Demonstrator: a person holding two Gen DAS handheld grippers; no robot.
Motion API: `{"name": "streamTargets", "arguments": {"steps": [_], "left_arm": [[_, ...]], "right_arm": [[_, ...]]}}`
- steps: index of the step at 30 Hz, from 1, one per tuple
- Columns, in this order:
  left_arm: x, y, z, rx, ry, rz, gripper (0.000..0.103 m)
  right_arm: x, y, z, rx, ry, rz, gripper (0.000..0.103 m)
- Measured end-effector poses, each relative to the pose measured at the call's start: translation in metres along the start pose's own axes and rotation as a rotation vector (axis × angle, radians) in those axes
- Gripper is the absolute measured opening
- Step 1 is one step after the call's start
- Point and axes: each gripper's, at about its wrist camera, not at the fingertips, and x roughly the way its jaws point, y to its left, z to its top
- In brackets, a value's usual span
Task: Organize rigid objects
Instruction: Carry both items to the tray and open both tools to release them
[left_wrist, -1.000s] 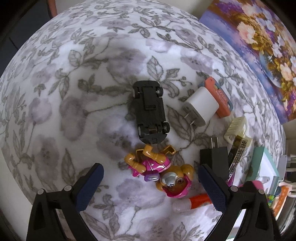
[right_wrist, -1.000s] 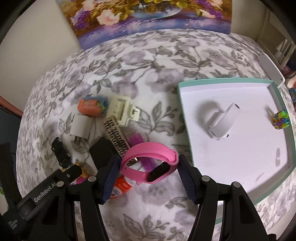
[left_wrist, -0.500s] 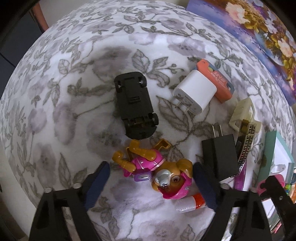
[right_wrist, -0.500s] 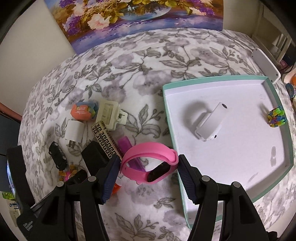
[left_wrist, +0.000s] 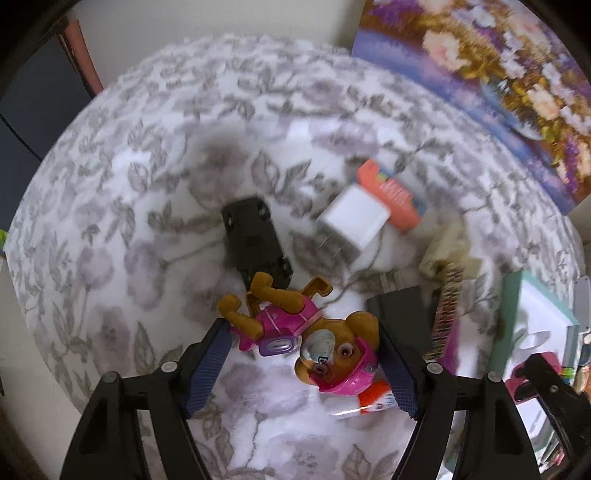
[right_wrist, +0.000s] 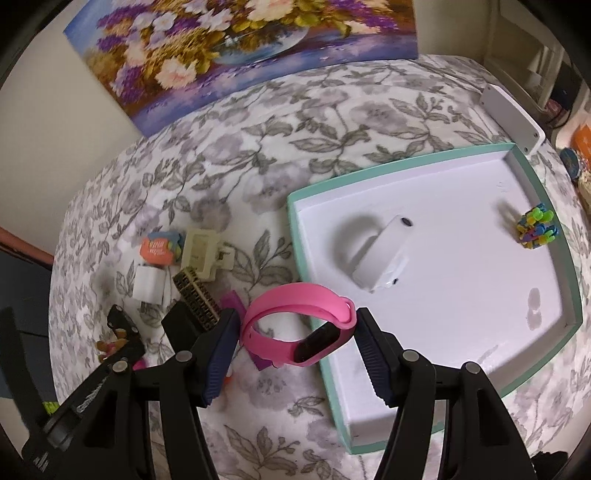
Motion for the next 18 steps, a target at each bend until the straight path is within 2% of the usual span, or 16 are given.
{"name": "streamTargets", "arguments": {"steps": [5, 11, 18], "left_arm": [[-0.023, -0.009, 0.004, 0.046, -0.052, -0.01, 0.08], [-0.04, -0.041, -0.011, 0.152, -0.078, -0.021, 0.08], [-0.05, -0.11, -0.048, 0.328, -0.092, -0.039, 0.08]], "right_arm": [[-0.004, -0.027, 0.006, 0.05, -0.009, -0.034, 0.065], [-0.013, -0.08, 0.015, 0.143, -0.025, -0.083, 0.065], [-0.027, -0.143, 0.019, 0.243, -0.046, -0.157, 0.065]]}}
